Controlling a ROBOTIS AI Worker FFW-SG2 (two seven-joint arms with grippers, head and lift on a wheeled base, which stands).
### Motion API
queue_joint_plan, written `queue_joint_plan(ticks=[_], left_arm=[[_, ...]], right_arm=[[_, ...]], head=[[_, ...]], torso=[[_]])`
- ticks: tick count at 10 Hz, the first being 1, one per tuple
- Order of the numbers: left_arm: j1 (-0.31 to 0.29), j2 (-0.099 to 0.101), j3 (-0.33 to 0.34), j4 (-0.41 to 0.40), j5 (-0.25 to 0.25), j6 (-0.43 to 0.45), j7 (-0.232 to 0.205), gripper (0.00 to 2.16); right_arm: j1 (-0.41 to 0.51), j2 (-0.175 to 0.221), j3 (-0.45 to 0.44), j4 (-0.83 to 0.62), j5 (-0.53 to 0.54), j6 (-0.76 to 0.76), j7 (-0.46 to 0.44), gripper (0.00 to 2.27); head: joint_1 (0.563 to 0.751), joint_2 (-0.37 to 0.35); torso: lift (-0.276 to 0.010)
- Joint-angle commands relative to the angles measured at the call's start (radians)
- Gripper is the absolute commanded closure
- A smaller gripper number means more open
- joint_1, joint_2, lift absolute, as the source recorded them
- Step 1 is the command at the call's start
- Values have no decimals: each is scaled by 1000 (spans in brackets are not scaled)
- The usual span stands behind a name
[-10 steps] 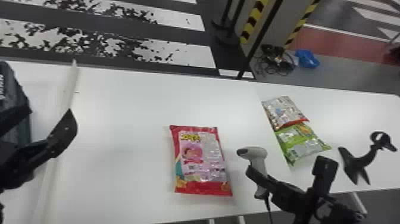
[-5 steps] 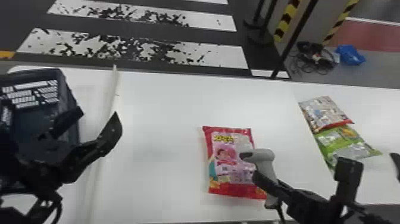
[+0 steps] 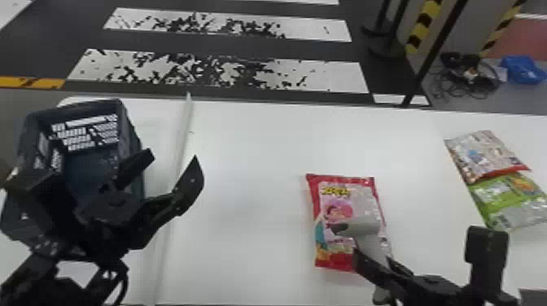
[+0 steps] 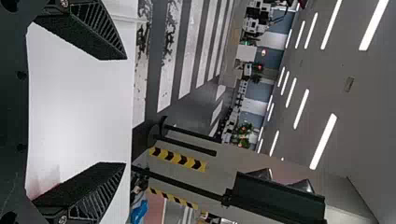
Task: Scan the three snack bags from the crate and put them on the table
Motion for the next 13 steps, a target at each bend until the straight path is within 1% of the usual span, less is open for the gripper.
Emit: queue_joint_plan(ticks=[1,2,3,8,11,13], left_arm=[[16,0,3,-7,0,-17,-1,56],[22,0,4,-11,0,-21,-1,56],[25,0,4,-13,0,-21,-3,56],[16,0,7,-5,5,-30,-4,56],[7,2,9,1,6,-36,-4,56],[5,2,17,2,14,-33,-4,56]], right_arm=[[-27,-10,42,42,53,-47,-7,2240],[-47,-12,60,76,77,-84,-13,2240],[-58,-13,69,96,91,-90,-16,2240],[-45,-25,83,104,109,-68,-19,2240],[-67,-36,152,145,163,-81,-33,2240],[-73,-38,154,144,155,-87,-38,2240]], head=[[695,-43],[695,-42],[695,-42],[695,-45],[695,-29],[695,-16]], torso=[[-94],[-94],[-94],[-94],[-94],[-94]])
